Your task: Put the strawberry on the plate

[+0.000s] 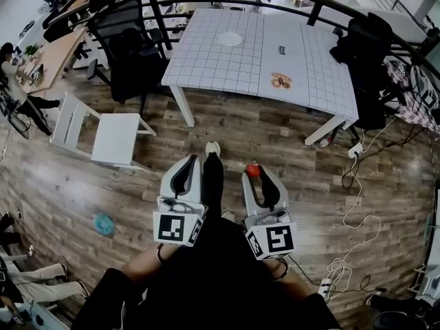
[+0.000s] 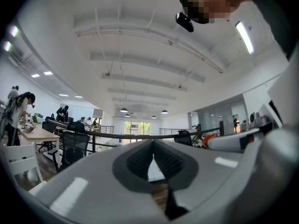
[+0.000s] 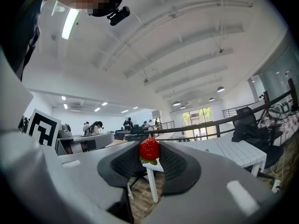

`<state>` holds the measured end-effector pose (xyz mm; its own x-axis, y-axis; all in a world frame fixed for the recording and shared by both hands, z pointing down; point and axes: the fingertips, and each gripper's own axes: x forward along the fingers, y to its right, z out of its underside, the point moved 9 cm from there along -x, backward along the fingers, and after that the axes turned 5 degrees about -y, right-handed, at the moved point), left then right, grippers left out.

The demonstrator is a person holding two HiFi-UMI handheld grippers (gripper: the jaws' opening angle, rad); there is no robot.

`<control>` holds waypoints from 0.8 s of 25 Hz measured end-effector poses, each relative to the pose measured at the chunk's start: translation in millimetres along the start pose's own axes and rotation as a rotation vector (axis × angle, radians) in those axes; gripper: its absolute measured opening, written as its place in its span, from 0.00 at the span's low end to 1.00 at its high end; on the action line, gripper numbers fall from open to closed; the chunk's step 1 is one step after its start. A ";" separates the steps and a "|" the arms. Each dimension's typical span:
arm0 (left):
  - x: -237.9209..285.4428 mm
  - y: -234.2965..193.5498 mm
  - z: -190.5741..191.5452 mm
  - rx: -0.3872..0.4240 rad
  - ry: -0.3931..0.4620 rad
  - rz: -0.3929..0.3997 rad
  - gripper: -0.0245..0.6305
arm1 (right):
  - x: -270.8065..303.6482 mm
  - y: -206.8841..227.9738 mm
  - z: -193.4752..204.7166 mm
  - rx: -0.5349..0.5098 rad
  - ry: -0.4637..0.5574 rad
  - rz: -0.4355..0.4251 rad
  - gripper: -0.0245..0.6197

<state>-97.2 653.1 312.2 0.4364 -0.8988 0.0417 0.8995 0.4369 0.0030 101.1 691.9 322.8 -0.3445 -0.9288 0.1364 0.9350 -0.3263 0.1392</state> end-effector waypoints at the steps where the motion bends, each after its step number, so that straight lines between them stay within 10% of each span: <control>1: 2.8 1.3 -0.5 0.005 0.001 0.004 0.05 | 0.6 0.6 -0.8 -0.003 0.003 -0.001 0.24; 20: 68.4 -32.9 25.1 -0.037 0.018 -0.043 0.05 | 72.6 31.5 -2.9 -0.042 -0.020 -0.044 0.24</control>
<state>-97.5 578.2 340.0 0.3974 -0.9173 0.0244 0.9174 0.3966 -0.0323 105.7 613.8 334.2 -0.3865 -0.9099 0.1508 0.9215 -0.3741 0.1046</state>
